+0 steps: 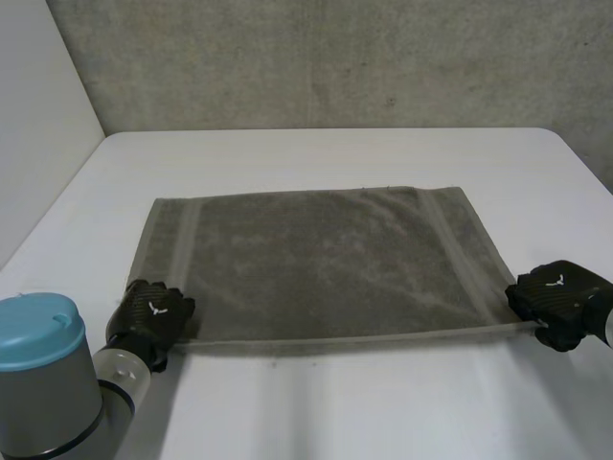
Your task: Fold the towel.
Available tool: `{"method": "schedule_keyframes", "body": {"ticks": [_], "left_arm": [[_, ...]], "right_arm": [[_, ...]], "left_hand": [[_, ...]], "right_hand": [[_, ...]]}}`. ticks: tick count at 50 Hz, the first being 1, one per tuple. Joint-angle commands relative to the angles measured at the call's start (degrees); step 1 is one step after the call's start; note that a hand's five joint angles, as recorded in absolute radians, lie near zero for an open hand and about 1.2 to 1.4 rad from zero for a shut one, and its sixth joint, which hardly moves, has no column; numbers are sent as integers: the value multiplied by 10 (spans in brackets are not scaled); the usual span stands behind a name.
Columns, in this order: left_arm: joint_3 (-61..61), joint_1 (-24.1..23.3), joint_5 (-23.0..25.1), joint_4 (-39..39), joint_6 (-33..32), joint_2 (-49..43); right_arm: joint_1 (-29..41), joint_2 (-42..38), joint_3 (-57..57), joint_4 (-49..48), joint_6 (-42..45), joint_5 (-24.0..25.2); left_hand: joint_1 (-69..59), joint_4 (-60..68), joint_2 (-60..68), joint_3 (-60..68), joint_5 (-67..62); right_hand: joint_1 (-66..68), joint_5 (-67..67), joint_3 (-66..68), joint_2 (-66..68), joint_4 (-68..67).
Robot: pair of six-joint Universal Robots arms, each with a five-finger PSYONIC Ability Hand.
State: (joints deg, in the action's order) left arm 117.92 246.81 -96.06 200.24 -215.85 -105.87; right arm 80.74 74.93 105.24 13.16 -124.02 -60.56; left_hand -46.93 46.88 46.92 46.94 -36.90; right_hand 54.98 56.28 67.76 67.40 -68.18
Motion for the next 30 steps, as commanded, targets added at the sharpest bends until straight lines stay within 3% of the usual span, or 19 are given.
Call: {"method": "schedule_keyframes", "body": {"ticks": [1,3,4,5,11,16,18,19,21,25,30], "left_arm": [[15,15,0,1,0,3],[18,17,0,1,0,4],[20,20,0,1,-1,5],[22,22,0,1,-1,6],[34,24,-1,-12,-8,46],[48,17,2,-112,-23,122],[42,18,7,-236,-43,165],[42,18,7,-237,-43,165],[22,25,17,-316,-52,179],[-12,27,38,-296,-52,176],[-77,40,46,-194,-51,130]], "right_arm": [[-15,8,1,3,1,-1],[-18,10,2,4,1,-2],[-19,12,4,5,1,-1],[-19,14,5,6,3,-3],[-18,35,17,28,17,-10],[-24,70,24,129,91,-9],[-60,95,30,208,168,-15],[-60,95,30,208,169,-15],[-86,108,18,252,214,-5],[-83,108,-12,232,185,-1],[-17,65,-79,140,56,-2]], "left_hand": [[-105,106,105,105,-106],[-158,158,158,158,-158],[-289,290,289,289,-290],[-330,331,330,330,-331],[-331,331,331,331,-331],[-331,331,331,331,-331],[-331,331,331,331,-331],[-331,331,331,331,-331],[-331,331,331,331,-331],[-331,331,331,331,-331],[-331,331,331,331,-331]], "right_hand": [[250,137,122,126,-118],[250,137,122,126,-118],[250,137,122,126,-118],[250,137,122,126,-118],[250,137,122,126,-118],[250,137,122,126,-118],[250,137,122,126,-118],[250,137,122,126,-118],[250,137,122,126,-118],[250,137,122,126,-118],[250,137,122,126,-118]]}}
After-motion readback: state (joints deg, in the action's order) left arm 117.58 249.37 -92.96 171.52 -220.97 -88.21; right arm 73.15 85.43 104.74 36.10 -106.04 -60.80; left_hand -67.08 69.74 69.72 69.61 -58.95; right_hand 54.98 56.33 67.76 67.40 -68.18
